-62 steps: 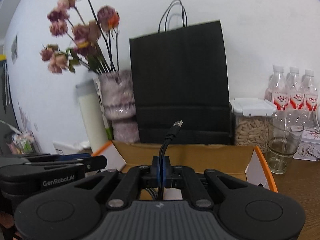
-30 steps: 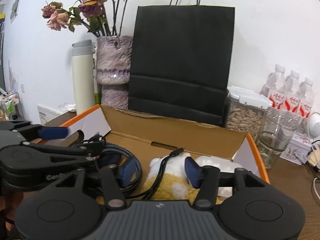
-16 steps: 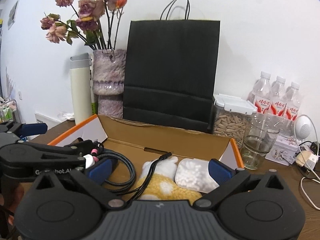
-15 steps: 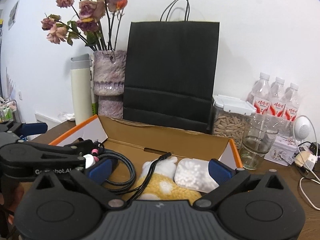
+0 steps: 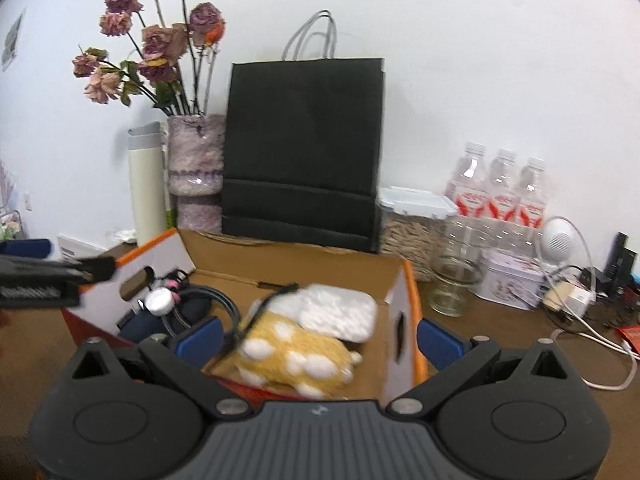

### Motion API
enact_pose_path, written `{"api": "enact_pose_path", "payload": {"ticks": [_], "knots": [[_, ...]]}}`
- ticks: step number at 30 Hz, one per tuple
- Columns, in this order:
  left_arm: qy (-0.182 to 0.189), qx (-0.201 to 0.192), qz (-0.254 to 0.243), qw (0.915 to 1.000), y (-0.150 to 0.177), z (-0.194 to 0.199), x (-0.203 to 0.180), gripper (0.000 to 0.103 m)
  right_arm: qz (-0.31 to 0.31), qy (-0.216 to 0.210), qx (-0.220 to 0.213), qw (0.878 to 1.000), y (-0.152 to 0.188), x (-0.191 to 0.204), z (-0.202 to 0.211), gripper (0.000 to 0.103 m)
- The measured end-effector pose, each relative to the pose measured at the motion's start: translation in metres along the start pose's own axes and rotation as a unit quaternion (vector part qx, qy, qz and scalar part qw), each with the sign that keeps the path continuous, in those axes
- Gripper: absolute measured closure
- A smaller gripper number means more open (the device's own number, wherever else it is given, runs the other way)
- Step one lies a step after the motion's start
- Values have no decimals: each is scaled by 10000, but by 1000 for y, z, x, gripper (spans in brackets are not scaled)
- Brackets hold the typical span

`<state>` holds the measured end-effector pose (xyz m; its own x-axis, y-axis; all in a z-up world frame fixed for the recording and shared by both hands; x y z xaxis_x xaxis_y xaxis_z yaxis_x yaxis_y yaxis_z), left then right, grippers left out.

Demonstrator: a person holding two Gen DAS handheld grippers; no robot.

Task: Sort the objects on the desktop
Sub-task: 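Withdraw both tools from the box back toward the desk items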

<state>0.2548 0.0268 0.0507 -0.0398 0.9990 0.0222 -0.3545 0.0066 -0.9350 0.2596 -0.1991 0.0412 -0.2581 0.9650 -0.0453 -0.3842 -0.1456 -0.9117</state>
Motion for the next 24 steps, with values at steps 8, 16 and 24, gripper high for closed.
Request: {"api": "enact_pose_path", "payload": {"ticks": [8, 16, 24], "knots": [[-116, 81, -11, 9999, 13, 25, 20, 0, -70, 289, 189, 9994, 25, -25, 22, 0], [-190, 367, -60, 9991, 36, 38, 32, 0, -192, 482, 513, 9973, 56, -41, 33, 0], [-226, 631, -206, 9975, 57, 45, 37, 0, -284, 504, 802, 9951, 79, -46, 36, 0]]}}
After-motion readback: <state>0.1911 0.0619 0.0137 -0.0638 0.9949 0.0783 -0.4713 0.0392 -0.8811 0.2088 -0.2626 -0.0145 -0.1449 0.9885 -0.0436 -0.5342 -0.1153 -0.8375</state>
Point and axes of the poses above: each gripper's, at about its wrist camera, not at the fingertips, and z roughly against the way its jaws point, x to its left, y to its underside, the point moved 4 cm from there along -z, roughly the way its jaws point, and after that the axes turned 1 degree about -x, right-handed, at the moved point
